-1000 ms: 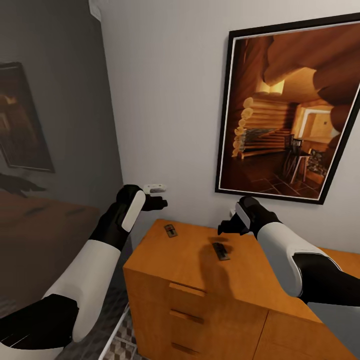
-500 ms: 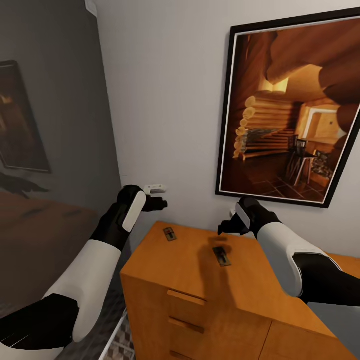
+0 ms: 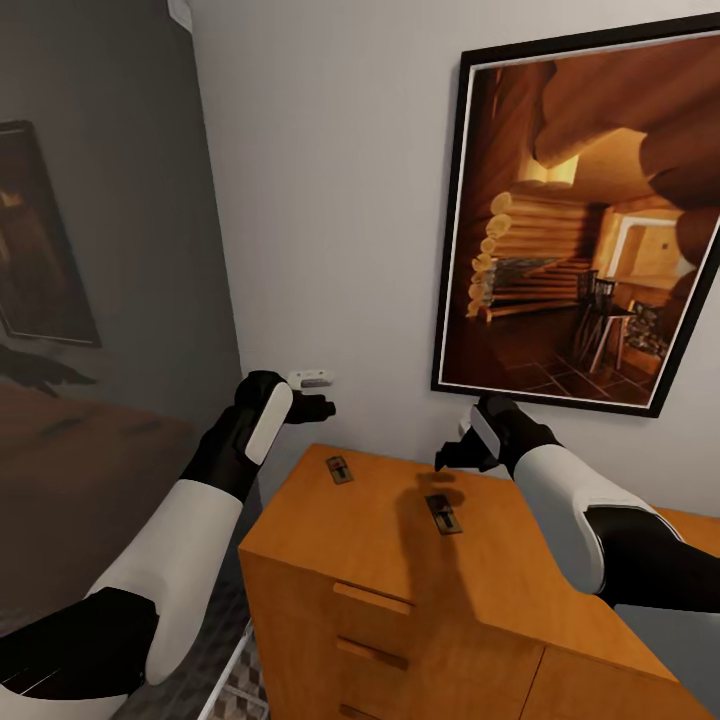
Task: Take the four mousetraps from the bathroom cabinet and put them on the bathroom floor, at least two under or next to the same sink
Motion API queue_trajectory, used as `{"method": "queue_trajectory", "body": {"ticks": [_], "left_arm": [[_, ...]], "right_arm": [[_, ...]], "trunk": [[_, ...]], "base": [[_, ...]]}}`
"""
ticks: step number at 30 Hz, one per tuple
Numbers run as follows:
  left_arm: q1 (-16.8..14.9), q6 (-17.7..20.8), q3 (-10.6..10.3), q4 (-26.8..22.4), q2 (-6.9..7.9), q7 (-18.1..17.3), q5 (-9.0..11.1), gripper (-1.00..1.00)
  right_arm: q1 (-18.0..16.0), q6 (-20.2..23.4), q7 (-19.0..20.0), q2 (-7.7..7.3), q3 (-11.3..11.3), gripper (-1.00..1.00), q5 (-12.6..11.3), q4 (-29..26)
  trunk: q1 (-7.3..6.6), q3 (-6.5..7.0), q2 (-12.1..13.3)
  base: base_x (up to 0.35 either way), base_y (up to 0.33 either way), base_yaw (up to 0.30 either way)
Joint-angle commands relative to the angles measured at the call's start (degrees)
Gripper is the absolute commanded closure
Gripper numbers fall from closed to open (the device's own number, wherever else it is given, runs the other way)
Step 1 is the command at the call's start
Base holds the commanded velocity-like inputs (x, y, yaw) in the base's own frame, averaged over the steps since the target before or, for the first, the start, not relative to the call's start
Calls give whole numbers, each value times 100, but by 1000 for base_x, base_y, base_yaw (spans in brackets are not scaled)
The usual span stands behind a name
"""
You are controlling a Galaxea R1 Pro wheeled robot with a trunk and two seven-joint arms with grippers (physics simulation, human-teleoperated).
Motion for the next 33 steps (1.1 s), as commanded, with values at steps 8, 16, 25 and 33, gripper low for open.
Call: {"method": "queue_trajectory", "body": {"ticks": [8, 16, 25, 33], "left_arm": [[-5, 14, -7, -1, 1, 58, 64, -100], [-5, 14, -4, 7, 1, 58, 70, -100], [-5, 16, -5, 8, 1, 58, 67, -100], [-5, 16, -6, 9, 1, 58, 65, -100]], "right_arm": [[-4, 23, 71, 23, -37, -100, -4, 50], [-4, -226, 387, 65, -37, -100, -3, 271], [-4, -516, 602, 22, -26, -100, 30, 430], [-4, -556, 624, -4, -5, -100, 38, 446]], "trunk": [[1, -8, -6], [1, -8, -6], [1, -8, -6], [1, -8, -6]], "base": [[1, 0, 0], [0, 0, 0], [0, 0, 0], [0, 0, 0]]}}
